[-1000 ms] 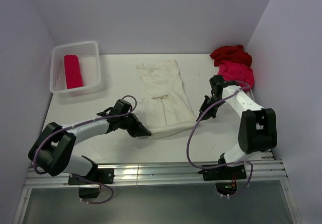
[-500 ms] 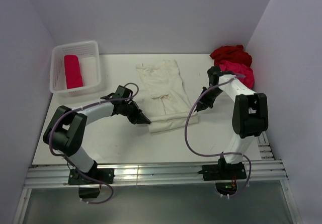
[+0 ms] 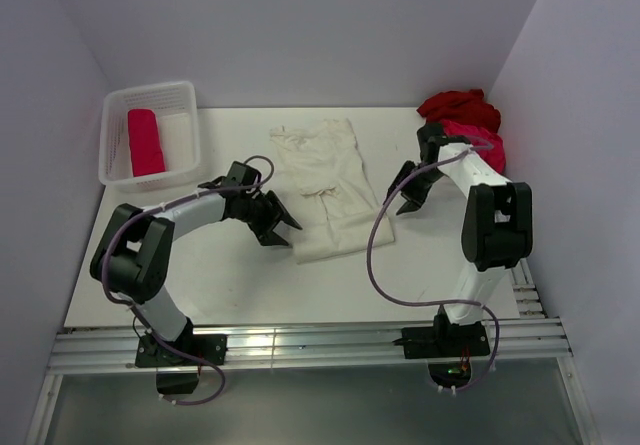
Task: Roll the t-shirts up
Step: Roll the tshirt
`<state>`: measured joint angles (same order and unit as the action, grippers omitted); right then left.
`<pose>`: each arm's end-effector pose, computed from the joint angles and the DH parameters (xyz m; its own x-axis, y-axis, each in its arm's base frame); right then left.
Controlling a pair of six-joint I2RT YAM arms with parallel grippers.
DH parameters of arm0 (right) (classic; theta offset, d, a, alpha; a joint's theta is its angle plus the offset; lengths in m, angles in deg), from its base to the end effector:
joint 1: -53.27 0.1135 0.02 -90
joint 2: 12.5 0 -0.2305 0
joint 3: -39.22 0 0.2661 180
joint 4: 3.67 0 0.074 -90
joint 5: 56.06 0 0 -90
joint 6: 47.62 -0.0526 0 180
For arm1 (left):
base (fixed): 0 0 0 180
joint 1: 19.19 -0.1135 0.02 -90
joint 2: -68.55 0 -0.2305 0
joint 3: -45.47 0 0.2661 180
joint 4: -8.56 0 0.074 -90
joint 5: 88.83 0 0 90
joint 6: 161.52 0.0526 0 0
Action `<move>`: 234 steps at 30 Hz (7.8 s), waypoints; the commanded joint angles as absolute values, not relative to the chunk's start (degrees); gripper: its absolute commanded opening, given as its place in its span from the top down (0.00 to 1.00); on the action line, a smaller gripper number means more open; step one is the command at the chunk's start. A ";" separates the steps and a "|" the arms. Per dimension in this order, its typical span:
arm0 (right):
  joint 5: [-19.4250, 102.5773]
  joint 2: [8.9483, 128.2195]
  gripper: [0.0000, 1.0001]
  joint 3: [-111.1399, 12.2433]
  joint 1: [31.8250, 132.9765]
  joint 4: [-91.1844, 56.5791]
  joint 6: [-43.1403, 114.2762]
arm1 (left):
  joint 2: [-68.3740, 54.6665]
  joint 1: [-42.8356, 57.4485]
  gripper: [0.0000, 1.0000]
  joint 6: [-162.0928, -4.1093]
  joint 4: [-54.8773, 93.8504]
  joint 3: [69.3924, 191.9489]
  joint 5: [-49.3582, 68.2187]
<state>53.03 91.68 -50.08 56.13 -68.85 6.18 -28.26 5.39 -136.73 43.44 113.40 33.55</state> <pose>0.3537 0.0349 0.1468 -0.8550 0.5161 0.0510 0.4975 0.7884 0.3619 0.2908 -0.1640 0.1076 -0.8564 -0.4514 0.2507 -0.5029 0.6194 -0.6028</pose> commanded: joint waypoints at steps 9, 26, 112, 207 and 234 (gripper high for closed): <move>60.37 73.55 0.66 -35.10 55.21 -52.59 8.99 | -17.59 6.03 0.42 -133.74 35.84 109.75 32.89; 78.93 85.15 1.00 -31.38 62.40 -42.37 6.52 | -33.57 17.02 0.61 -140.07 17.47 117.57 42.82; 69.80 94.02 0.98 -36.39 56.97 -41.67 3.71 | -34.97 6.91 0.57 -122.41 38.20 118.98 32.28; 71.02 72.23 1.00 -13.01 58.28 -55.02 7.49 | -11.08 5.06 1.00 -126.98 40.47 88.20 31.49; 75.86 80.58 1.00 -23.91 56.53 -65.84 -3.49 | -21.26 -2.84 1.00 -129.88 49.09 104.37 45.11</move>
<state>75.47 80.41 -21.84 57.90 -63.47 -0.07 -20.26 -1.41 -130.76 46.67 100.76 43.45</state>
